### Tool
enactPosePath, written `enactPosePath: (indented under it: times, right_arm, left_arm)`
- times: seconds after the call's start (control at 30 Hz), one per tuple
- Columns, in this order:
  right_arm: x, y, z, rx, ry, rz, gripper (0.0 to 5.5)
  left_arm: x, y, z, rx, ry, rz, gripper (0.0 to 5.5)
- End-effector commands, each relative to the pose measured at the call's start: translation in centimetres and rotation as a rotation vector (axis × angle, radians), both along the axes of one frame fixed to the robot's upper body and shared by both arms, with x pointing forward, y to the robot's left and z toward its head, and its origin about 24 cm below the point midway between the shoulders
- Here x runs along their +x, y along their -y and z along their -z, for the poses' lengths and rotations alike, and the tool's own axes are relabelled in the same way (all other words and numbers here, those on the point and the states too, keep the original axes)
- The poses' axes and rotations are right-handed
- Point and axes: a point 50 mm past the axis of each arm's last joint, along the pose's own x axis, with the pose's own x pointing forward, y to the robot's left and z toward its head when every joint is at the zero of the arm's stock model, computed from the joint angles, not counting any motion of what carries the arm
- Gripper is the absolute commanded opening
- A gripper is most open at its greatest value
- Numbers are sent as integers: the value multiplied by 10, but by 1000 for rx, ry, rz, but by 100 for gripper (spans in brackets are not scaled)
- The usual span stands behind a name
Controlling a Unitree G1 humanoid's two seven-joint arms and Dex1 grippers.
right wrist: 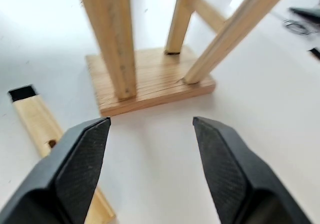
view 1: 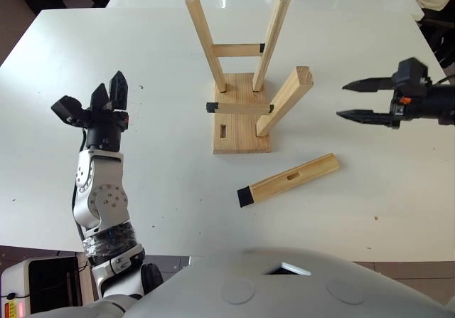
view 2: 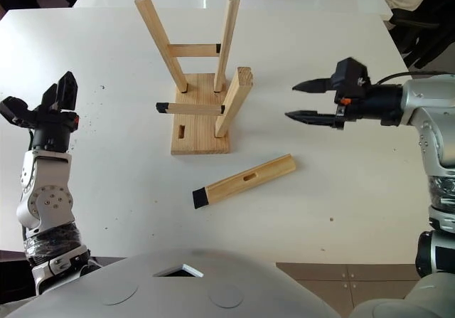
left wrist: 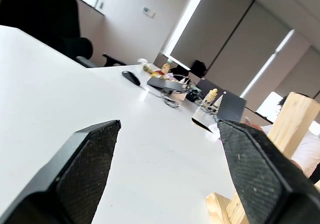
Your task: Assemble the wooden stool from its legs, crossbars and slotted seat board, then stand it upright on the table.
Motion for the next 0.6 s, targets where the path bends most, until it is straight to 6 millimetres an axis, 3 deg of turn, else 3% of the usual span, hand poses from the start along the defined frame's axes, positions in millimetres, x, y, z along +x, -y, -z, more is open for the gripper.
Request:
enactPosePath:
  times: [0.03, 0.1, 0.27, 0.47, 0.6]
  right_arm:
    - [-24, -23, 45, -55, -131, -159, 305]
    - [-34, -26, 54, -51, -148, -159, 305]
    - [-49, -26, 54, -8, -158, -115, 305]
    - [-51, -33, 49, 77, -148, -21, 305]
    - [-60, -48, 51, 136, -180, -12, 305]
  left_arm:
    - [14, 6, -7, 36, -17, 58, 361]
    - [18, 4, -9, 61, -35, 87, 361]
    - [15, -9, -8, 132, -117, 152, 361]
    - [19, -13, -9, 179, -143, 170, 361]
    - [10, -11, -2, 167, -157, 147, 361]
